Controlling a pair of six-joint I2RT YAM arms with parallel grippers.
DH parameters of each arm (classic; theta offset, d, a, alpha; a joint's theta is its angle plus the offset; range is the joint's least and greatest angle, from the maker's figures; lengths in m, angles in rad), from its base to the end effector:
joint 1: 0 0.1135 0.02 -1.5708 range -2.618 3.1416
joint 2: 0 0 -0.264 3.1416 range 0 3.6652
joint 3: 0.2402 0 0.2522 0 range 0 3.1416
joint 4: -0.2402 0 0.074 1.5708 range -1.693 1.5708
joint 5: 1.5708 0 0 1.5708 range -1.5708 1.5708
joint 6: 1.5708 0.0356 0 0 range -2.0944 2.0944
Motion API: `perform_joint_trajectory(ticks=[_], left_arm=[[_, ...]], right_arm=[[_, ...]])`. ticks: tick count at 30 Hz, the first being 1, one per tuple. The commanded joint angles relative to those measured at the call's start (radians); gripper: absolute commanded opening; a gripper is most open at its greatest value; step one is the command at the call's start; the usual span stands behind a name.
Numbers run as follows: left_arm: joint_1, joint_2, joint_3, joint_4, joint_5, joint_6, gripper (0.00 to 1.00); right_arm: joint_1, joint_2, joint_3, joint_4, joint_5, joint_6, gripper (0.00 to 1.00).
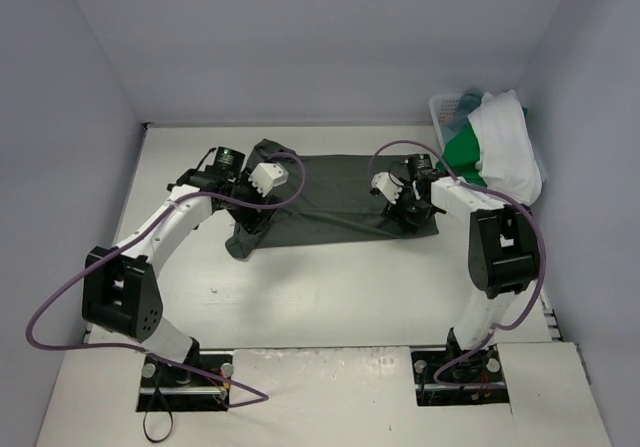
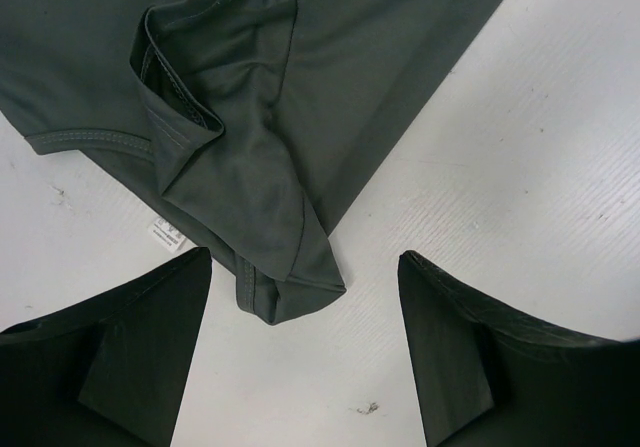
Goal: Fold and stack the t-shirts
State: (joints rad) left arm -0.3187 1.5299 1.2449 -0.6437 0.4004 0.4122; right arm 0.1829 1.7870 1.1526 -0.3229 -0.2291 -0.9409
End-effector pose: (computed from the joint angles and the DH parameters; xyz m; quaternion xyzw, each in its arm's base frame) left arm 0.3044 -0.1150 0.2805 0.3910 0.8461 -0.1740 0.3177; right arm 0.3644 0.0756 0.1856 -0.5338 0.7831 -0.0098 0.3190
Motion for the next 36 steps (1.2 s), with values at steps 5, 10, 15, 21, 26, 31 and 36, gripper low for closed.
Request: perform_joint_trajectory(ticks=[5, 10, 15, 21, 26, 31, 36], left_arm=[[0.001, 0.001, 0.010, 0.056, 0.026, 0.025, 0.70], [0.000, 0.010, 0.001, 0.065, 0.028, 0.028, 0.70], [0.000, 0.015, -0.002, 0.062, 0.018, 0.039, 0.70], [0.000, 0.019, -0.004, 0.062, 0.014, 0.048, 0.70], [0.000, 0.024, -0.010, 0.068, 0.020, 0.042, 0.70], [-0.002, 0.032, -0.015, 0.075, 0.018, 0.043, 0.70], [-0.010, 0.052, -0.025, 0.090, 0.017, 0.045, 0.70]], right_arm=[[-0.003, 0.035, 0.013, 0.030, 0.050, -0.022, 0.64], [-0.003, 0.054, 0.012, 0.041, 0.096, -0.027, 0.42], [-0.005, 0.045, 0.009, 0.051, 0.108, -0.029, 0.52], [-0.008, 0.038, 0.018, 0.050, 0.135, -0.044, 0.43], [-0.013, 0.038, 0.029, 0.050, 0.146, -0.053, 0.34], [-0.020, 0.037, 0.041, 0.048, 0.149, -0.056, 0.33], [-0.029, 0.049, 0.050, 0.053, 0.155, -0.061, 0.05]])
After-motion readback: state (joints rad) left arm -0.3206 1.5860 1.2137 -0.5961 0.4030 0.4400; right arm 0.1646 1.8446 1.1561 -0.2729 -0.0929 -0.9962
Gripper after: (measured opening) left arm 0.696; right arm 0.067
